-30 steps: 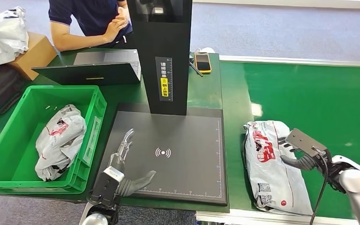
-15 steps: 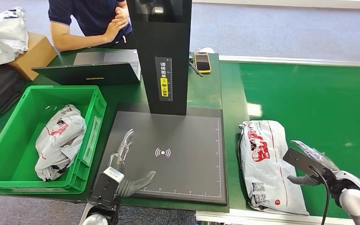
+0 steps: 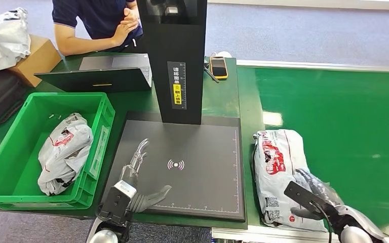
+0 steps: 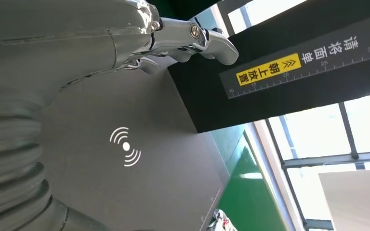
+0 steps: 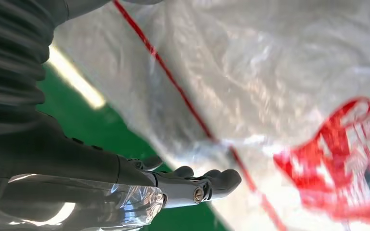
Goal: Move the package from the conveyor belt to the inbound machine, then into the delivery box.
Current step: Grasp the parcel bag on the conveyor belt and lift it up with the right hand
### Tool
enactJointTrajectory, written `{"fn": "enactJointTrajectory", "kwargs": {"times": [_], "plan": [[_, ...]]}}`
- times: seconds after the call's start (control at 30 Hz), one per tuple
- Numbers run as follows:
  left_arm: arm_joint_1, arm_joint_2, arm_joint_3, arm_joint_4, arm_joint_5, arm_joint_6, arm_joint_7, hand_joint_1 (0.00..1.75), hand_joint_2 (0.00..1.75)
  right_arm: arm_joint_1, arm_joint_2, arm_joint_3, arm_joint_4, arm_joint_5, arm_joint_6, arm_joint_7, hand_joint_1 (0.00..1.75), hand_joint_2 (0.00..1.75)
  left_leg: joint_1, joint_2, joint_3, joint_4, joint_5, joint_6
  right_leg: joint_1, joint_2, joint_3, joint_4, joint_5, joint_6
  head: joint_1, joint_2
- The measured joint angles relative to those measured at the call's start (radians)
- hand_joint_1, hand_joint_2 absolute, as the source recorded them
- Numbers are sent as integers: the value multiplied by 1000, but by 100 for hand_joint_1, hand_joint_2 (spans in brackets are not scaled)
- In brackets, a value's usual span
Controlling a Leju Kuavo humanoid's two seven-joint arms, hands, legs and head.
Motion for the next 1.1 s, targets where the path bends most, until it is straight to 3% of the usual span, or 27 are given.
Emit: {"fn": "enactJointTrajectory", "kwargs": {"times": [0.2,0.63,0.77,1.1], "plan": [[-8,-3,0,7,-6,-25,1,0,175,13,59,52,80,-78,-28,-5,0,175,0,1,1,0,0,0,0,1,0,0,0,0,0,0],[-19,-3,1,37,0,-26,-15,0,175,5,113,151,178,-106,-93,4,0,175,4,10,18,0,-7,-7,7,10,13,-2,-3,-4,0,0],[-24,-3,1,42,0,-25,-15,0,175,-2,126,172,195,-103,-114,7,173,175,6,12,25,0,-10,-9,10,12,20,-2,-4,-7,0,0],[-25,-4,1,44,0,-22,-14,0,175,-11,136,184,204,-105,-144,11,175,175,9,12,32,0,-11,-9,13,12,29,-4,-6,-8,0,0]]}}
